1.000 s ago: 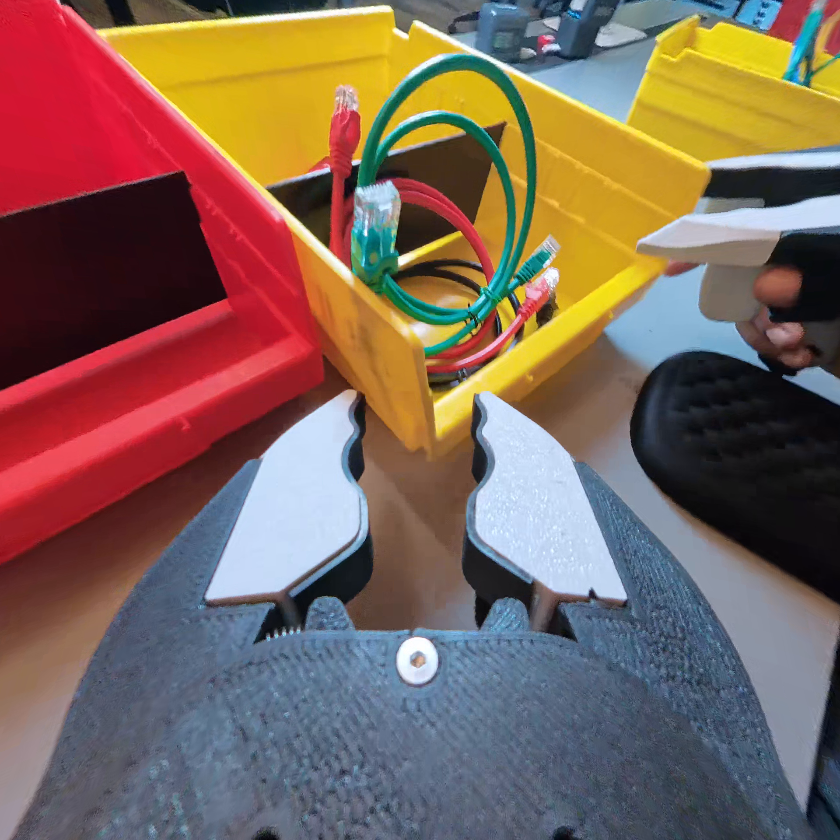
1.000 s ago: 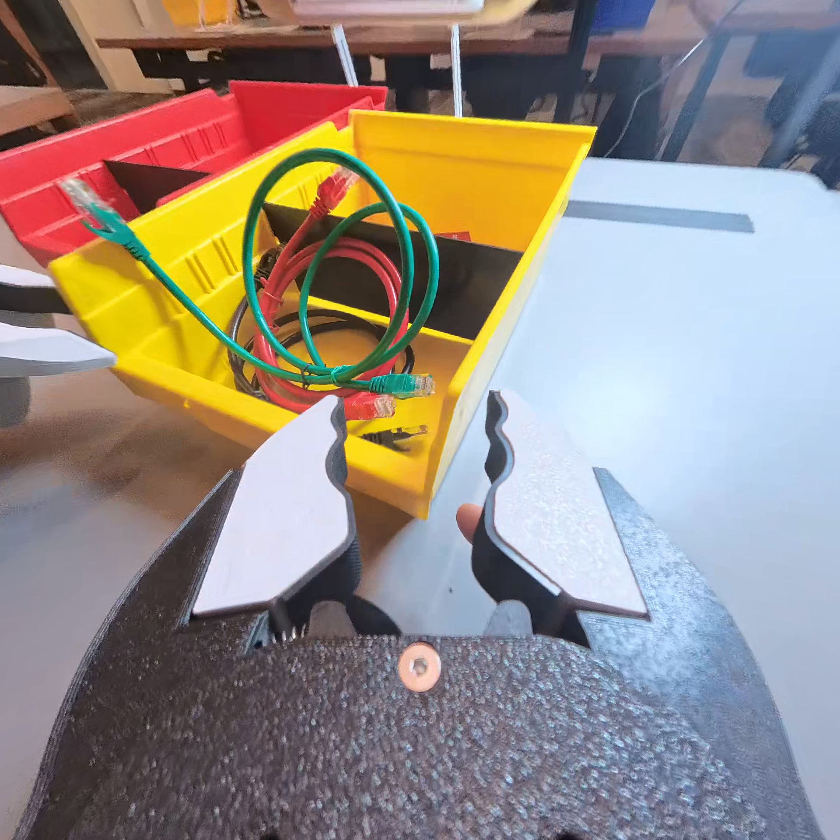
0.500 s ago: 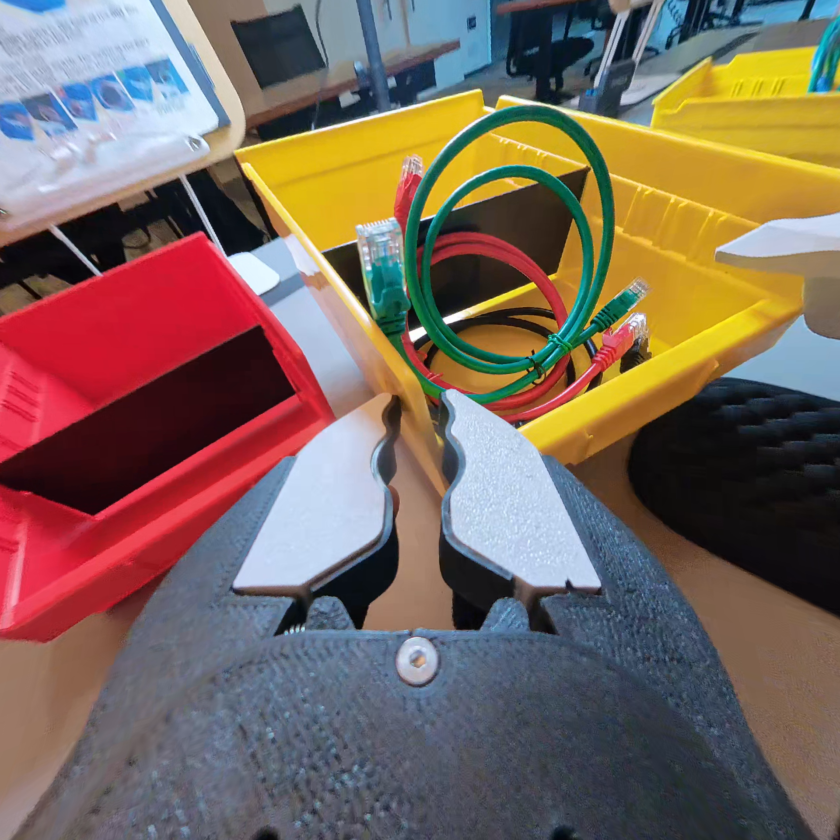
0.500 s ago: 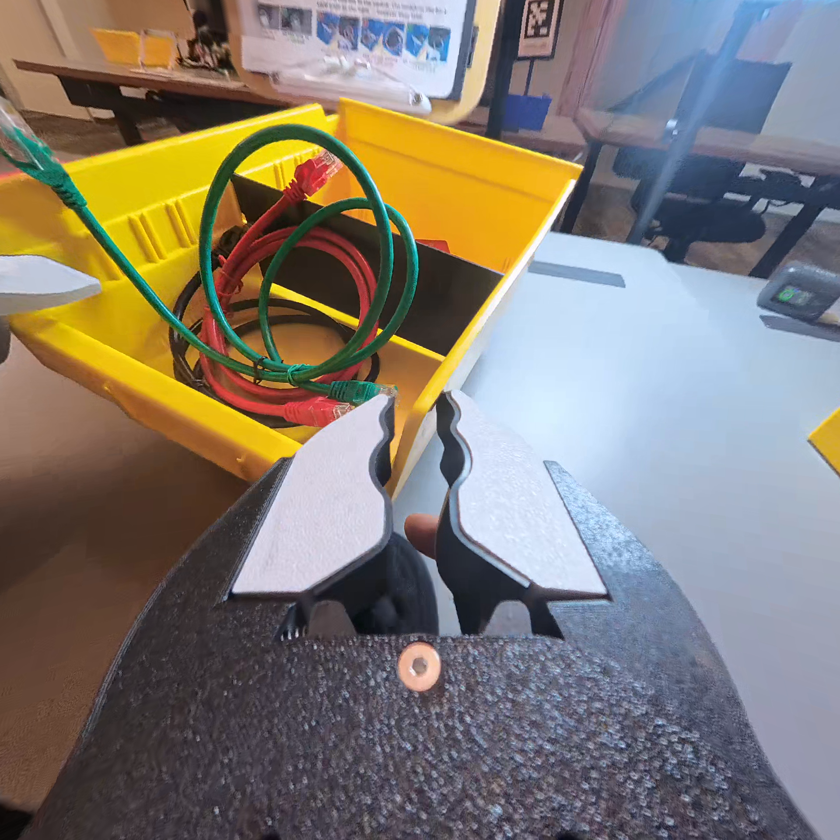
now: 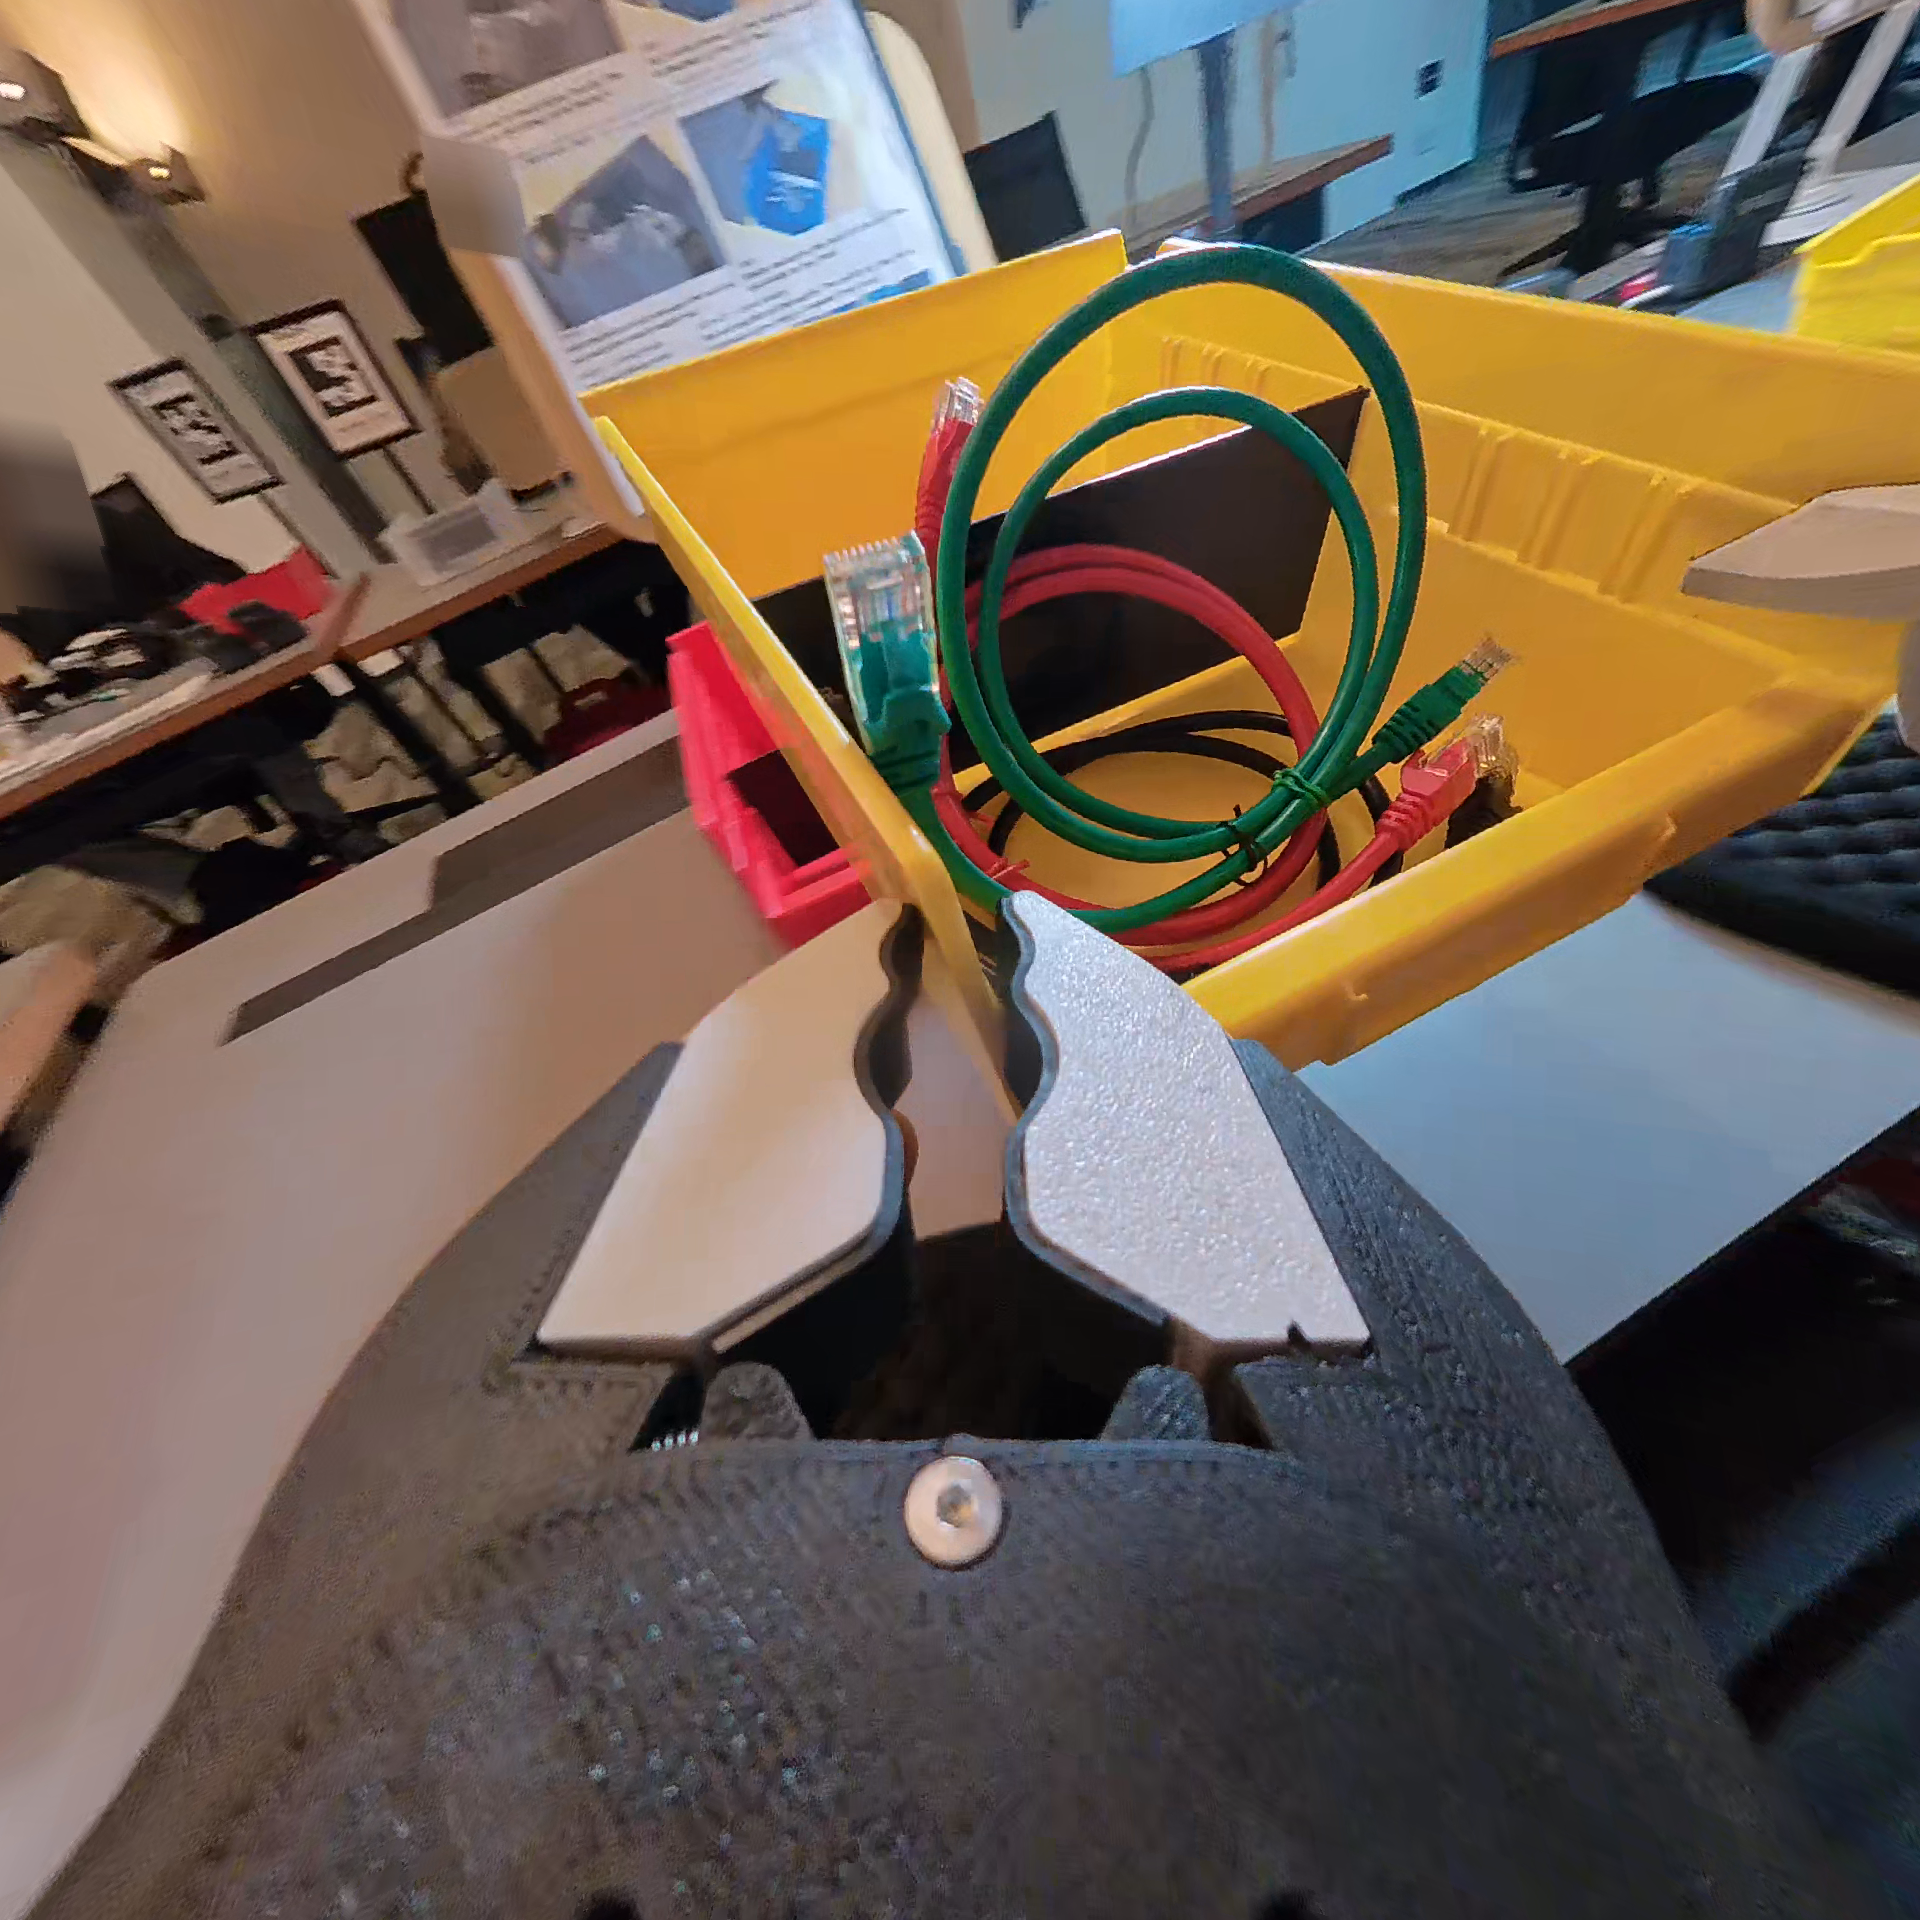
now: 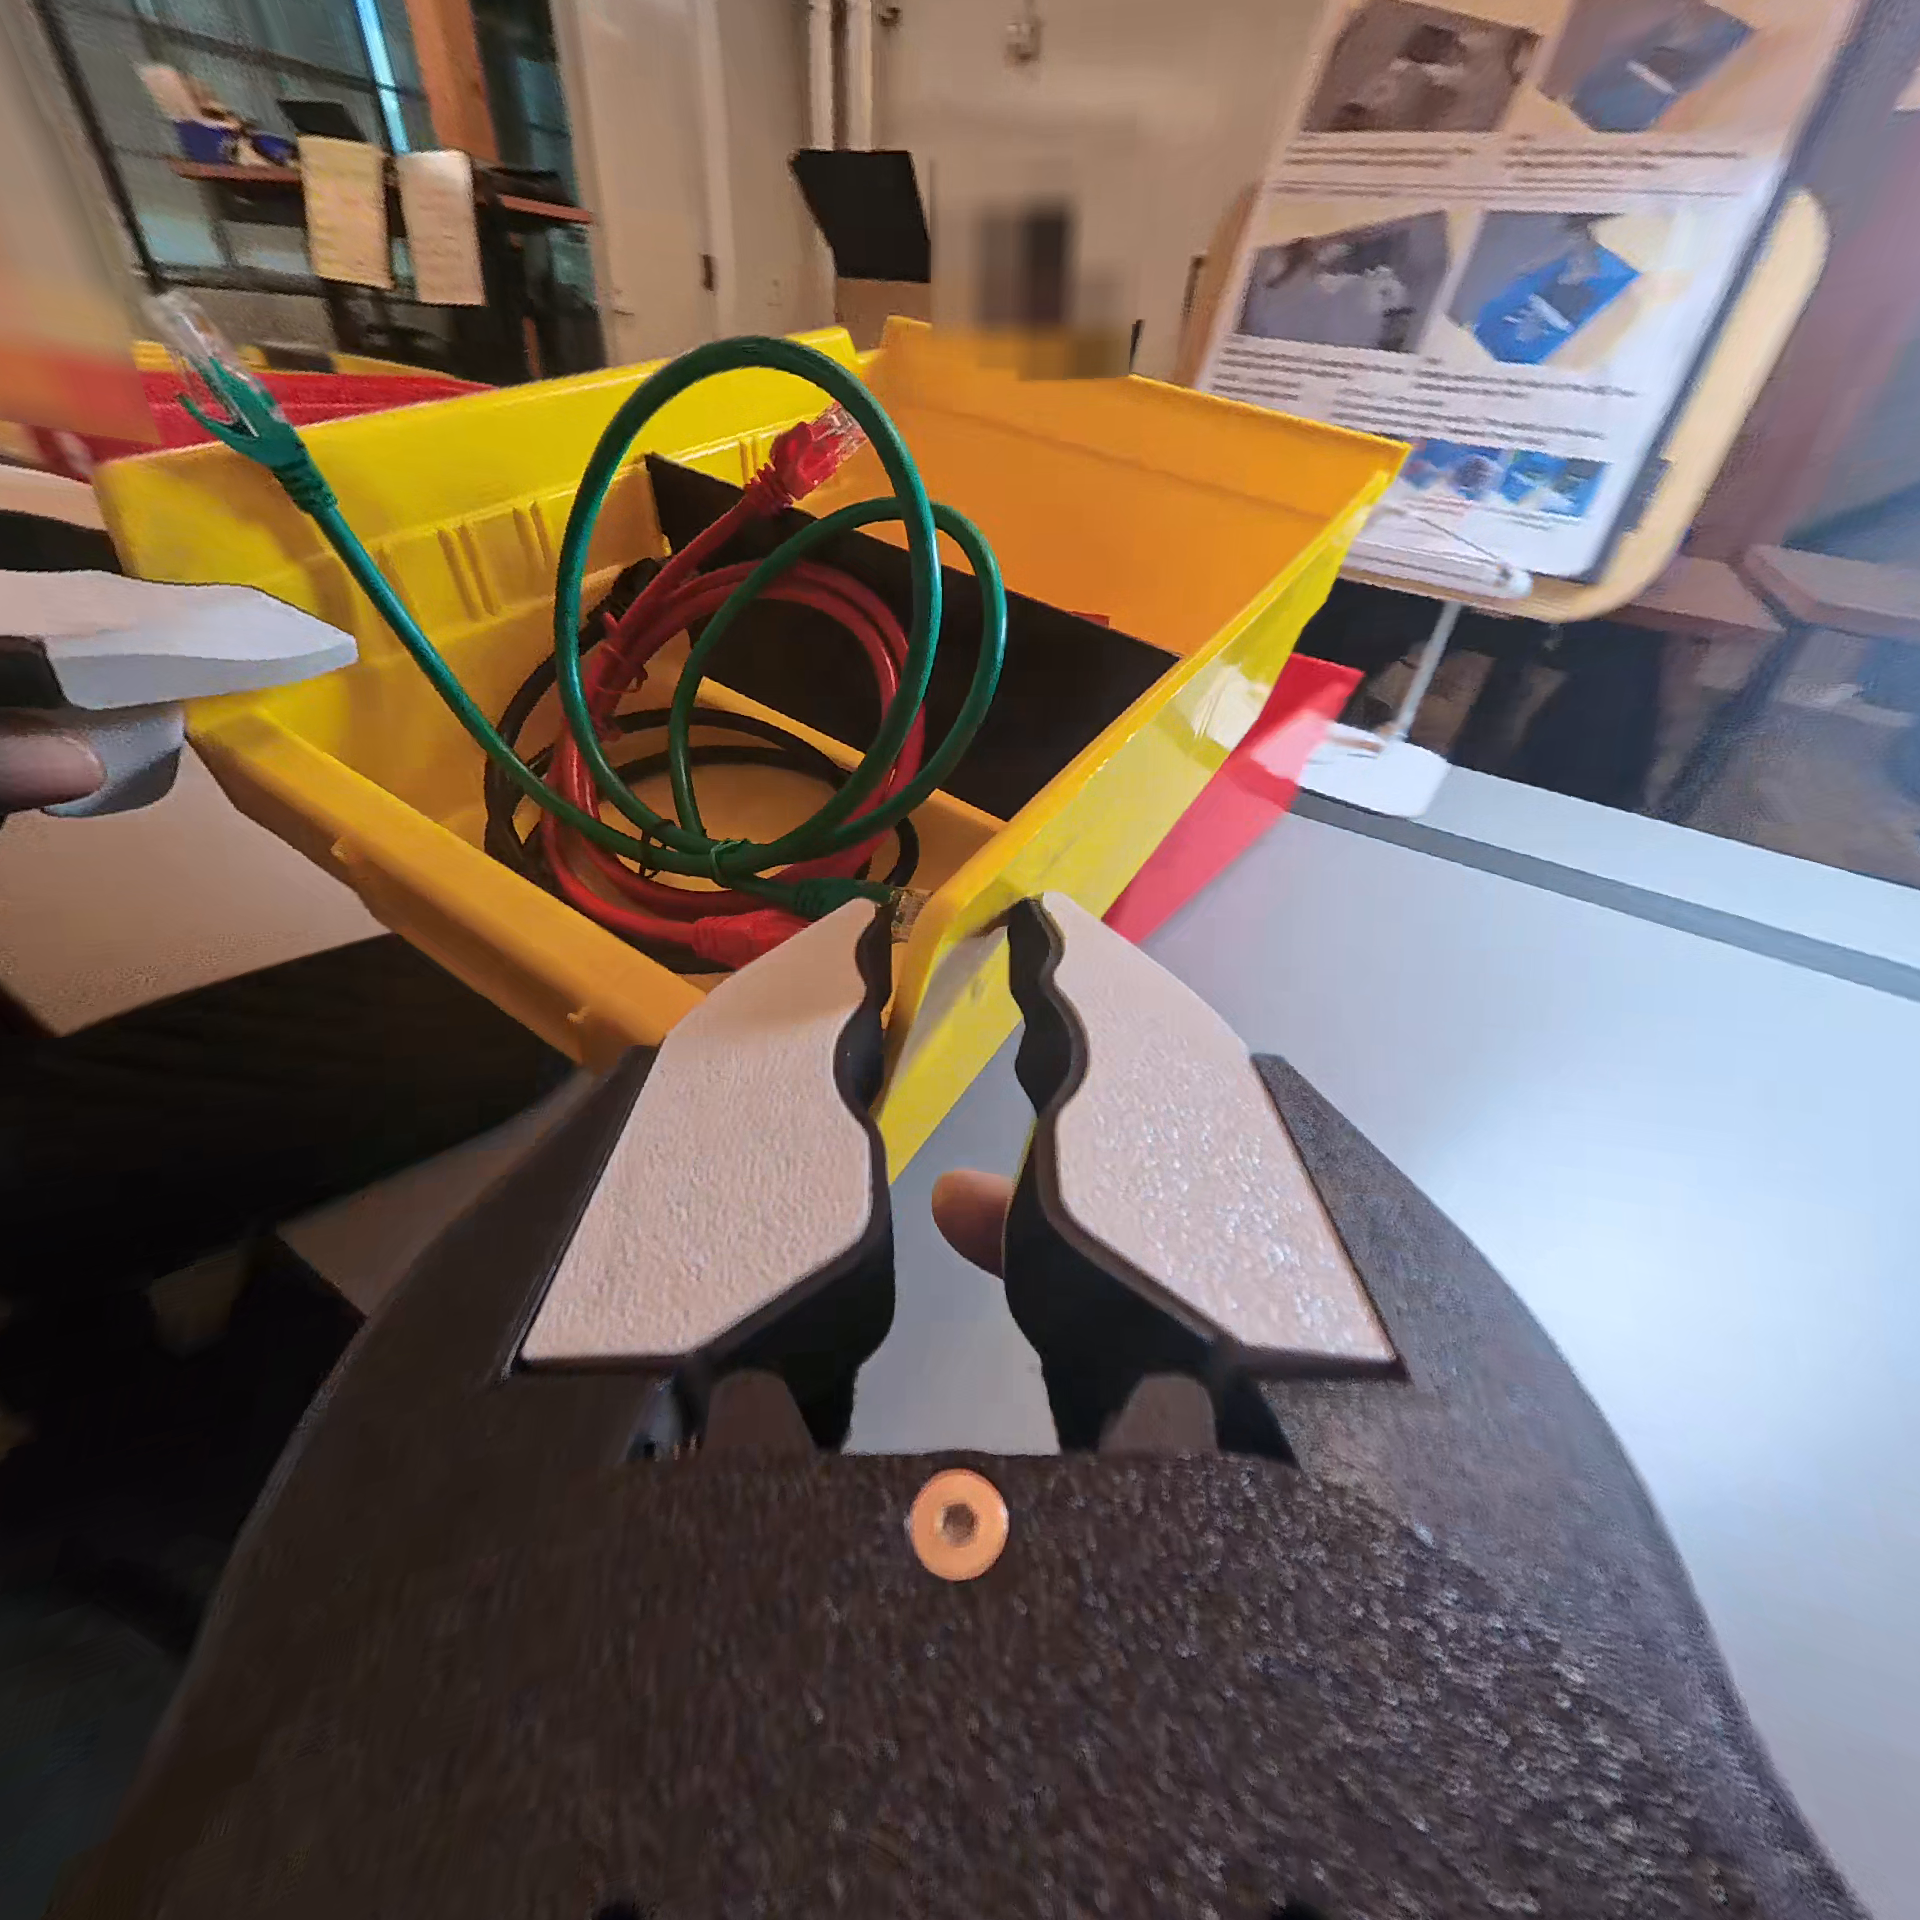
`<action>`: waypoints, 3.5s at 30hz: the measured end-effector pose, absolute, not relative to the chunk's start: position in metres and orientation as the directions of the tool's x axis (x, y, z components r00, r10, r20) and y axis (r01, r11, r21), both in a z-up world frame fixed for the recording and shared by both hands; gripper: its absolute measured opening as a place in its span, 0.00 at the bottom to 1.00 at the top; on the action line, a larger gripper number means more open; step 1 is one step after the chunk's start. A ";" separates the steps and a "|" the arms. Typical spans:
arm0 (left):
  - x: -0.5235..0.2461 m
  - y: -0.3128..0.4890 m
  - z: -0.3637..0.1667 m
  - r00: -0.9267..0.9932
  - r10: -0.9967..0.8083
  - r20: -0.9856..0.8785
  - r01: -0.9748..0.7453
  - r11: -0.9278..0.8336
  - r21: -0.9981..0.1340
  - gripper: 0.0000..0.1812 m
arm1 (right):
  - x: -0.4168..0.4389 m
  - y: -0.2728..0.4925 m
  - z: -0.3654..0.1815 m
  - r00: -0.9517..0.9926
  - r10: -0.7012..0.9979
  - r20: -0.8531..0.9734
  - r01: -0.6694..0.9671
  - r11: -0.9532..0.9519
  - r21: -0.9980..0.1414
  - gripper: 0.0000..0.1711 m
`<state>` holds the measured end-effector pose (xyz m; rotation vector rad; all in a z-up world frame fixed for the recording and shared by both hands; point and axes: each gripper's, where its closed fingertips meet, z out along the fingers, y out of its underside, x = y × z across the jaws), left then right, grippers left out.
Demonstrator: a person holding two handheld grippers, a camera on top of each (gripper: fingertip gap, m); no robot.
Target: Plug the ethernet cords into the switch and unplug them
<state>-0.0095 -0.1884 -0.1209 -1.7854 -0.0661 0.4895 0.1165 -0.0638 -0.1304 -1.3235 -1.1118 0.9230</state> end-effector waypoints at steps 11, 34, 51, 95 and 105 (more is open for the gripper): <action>-0.153 -0.345 -0.119 0.767 0.570 -0.295 -0.080 -0.371 -0.925 0.05 | -0.065 -0.195 -0.158 -0.146 0.982 0.119 0.163 0.142 -0.976 0.15; -0.258 -0.236 -0.158 0.871 0.367 -0.326 -0.102 -0.515 -0.851 0.20 | -0.111 -0.024 -0.215 -0.367 0.841 0.399 0.540 0.541 -0.645 0.40; -0.184 -0.149 -0.282 0.821 -0.381 -0.425 -0.541 -0.755 -0.370 0.16 | -0.025 0.059 -0.274 -0.352 0.826 0.441 0.703 0.544 -0.458 0.21; -0.370 -0.048 -0.116 0.963 0.235 -0.132 0.041 -0.611 -0.790 0.17 | -0.020 0.084 -0.189 0.009 0.984 0.176 0.204 0.170 -0.964 0.19; -0.424 -0.002 -0.223 0.983 0.120 -0.141 0.058 -0.923 -0.381 0.24 | -0.016 0.090 -0.190 0.056 0.997 0.050 0.146 0.042 -0.988 0.19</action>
